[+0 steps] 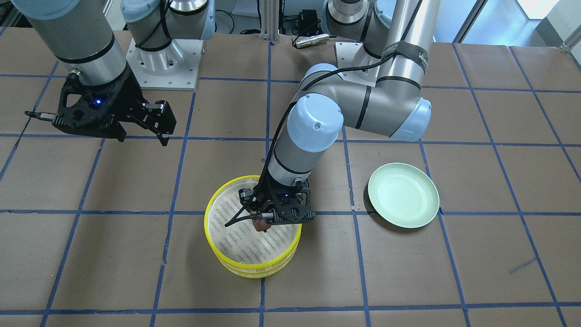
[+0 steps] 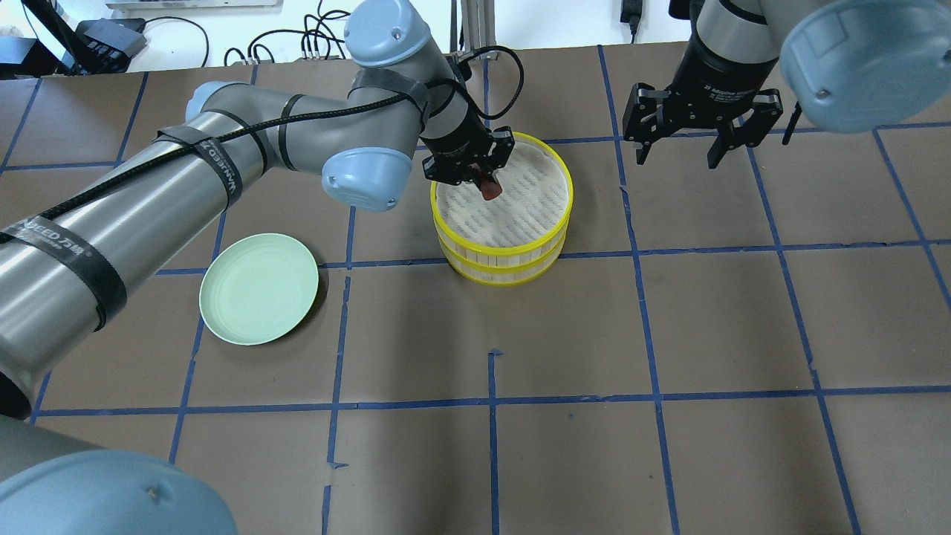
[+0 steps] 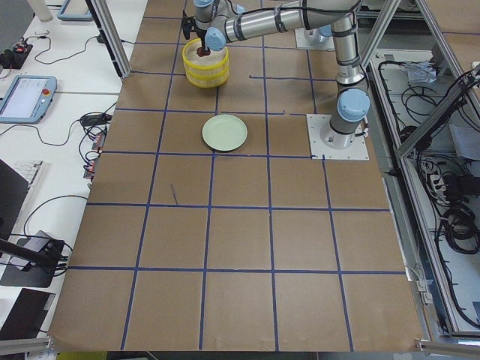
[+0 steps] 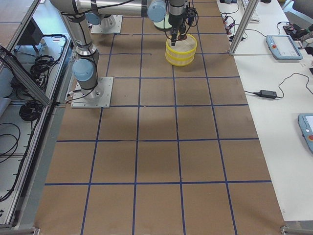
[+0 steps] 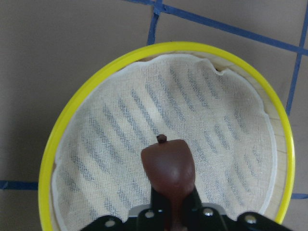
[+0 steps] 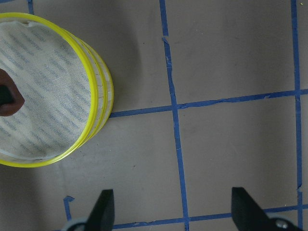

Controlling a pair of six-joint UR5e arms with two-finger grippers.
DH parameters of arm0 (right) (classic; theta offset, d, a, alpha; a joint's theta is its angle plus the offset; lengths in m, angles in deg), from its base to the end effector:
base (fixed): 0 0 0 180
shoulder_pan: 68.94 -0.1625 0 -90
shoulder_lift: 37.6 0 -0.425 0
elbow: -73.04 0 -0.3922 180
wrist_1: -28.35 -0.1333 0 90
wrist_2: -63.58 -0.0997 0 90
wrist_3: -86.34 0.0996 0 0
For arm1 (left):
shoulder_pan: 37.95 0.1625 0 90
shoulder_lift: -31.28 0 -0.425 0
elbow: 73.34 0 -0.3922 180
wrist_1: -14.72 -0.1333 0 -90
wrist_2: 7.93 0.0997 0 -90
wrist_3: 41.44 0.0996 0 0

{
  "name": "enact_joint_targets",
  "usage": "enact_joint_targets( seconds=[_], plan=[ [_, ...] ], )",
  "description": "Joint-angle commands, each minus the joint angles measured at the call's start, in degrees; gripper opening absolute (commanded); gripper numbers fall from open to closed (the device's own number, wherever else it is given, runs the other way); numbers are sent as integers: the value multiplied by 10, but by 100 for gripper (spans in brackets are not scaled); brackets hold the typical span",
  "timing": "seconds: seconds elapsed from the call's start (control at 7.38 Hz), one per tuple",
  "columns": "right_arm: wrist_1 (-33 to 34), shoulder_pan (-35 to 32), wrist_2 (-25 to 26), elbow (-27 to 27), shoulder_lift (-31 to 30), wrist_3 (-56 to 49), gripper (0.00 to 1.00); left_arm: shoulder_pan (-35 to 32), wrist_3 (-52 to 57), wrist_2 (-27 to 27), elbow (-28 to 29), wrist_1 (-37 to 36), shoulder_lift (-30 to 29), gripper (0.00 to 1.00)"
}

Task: Place buns in different layers of steamer
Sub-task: 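Lower the brown bun into the top steamer tier with the left gripper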

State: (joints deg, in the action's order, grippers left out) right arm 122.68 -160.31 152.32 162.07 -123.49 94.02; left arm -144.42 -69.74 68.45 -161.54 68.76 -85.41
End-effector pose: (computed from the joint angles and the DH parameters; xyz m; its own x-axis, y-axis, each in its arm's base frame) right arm 0.1480 -0.5204 0.4674 -0.9937 0.1094 -0.0246 0.1099 0.9938 -0.0176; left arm -0.3383 -0.5914 0.3013 -0.9412 -0.1654 0.2945 -0.1908 0.9798 -0.0595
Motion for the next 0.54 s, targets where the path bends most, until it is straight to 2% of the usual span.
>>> enact_joint_targets(
  seconds=[0.0,0.14,0.41],
  plan=[
    [3,-1,-6,-1,-3,1,89,-1,3,16,4,0,23,95],
    [3,0,-2,-1,-4,1,91,-1,0,52,2,5,36,97],
    [9,1,-4,-2,-3,0,92,26,6,62,5,28,81,100]
  ],
)
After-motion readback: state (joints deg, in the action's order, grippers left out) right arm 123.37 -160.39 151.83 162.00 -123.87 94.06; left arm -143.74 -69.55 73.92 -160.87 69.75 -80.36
